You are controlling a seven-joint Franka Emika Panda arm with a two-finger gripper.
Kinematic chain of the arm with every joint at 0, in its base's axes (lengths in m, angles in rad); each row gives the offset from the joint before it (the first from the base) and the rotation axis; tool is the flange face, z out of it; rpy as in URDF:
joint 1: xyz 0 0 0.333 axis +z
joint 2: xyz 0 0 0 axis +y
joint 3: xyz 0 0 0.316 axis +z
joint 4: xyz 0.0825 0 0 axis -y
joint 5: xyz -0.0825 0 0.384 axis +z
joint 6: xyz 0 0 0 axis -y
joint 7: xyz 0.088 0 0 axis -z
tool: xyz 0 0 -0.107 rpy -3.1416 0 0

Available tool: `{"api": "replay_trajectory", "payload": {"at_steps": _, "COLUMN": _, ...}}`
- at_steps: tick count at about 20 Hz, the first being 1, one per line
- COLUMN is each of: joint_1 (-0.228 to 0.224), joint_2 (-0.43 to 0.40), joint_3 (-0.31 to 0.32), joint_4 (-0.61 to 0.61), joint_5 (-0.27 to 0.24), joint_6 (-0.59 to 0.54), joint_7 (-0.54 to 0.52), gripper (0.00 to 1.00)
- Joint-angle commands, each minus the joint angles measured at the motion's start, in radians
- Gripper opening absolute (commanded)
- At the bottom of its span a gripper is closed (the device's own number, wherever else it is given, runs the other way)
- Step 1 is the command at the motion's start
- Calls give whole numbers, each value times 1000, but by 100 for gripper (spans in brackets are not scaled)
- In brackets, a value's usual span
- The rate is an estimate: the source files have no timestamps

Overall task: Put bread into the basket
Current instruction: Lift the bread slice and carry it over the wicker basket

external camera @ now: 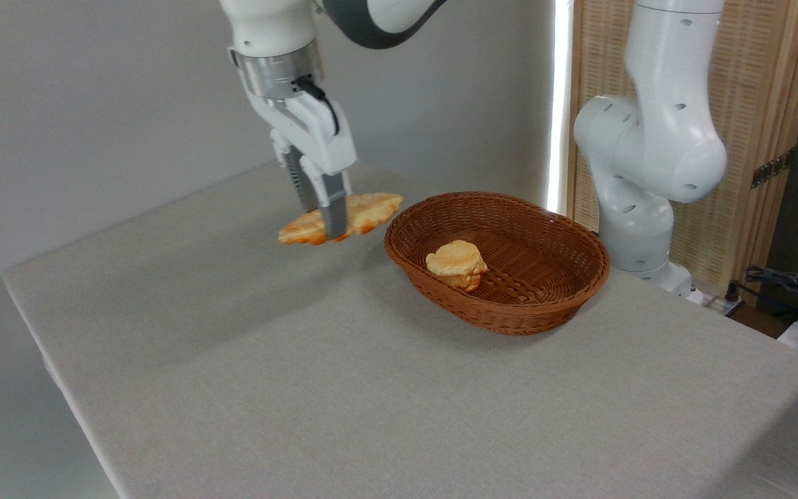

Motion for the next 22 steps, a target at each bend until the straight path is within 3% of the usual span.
{"api": "replay_trajectory", "payload": {"at_steps": 1, "joint_1": -2, "joint_2": -121, "joint_3": 6, "joint_4": -134, "joint_5": 4, "joint_6": -45, "joint_7": -2, "gripper": 56}}
{"api": "replay_trajectory", "payload": {"at_steps": 3, "joint_1": -5, "joint_2": -153, "joint_3": 5, "joint_4": -180, "joint_5": 4, "joint_6": -82, "joint_7": -2, "gripper": 66}}
{"api": "replay_trajectory", "payload": {"at_steps": 8, "joint_1": -21, "joint_2": -170, "joint_3": 0, "joint_4": -242, "joint_5": 3, "joint_6": -162, "joint_7": -2, "gripper": 67}}
{"api": "replay_trajectory", "payload": {"at_steps": 10, "joint_1": -40, "joint_2": -166, "joint_3": 0, "joint_4": -259, "joint_5": 3, "joint_6": -162, "joint_7": -4, "gripper": 89}}
{"api": "replay_trajectory", "payload": {"at_steps": 12, "joint_1": -45, "joint_2": -161, "joint_3": -1, "joint_4": -265, "joint_5": 3, "joint_6": -162, "joint_7": -2, "gripper": 99}}
{"api": "replay_trajectory", "payload": {"at_steps": 22, "joint_1": -71, "joint_2": -152, "joint_3": -4, "joint_4": -266, "joint_5": 1, "joint_6": -160, "joint_7": -5, "gripper": 100}}
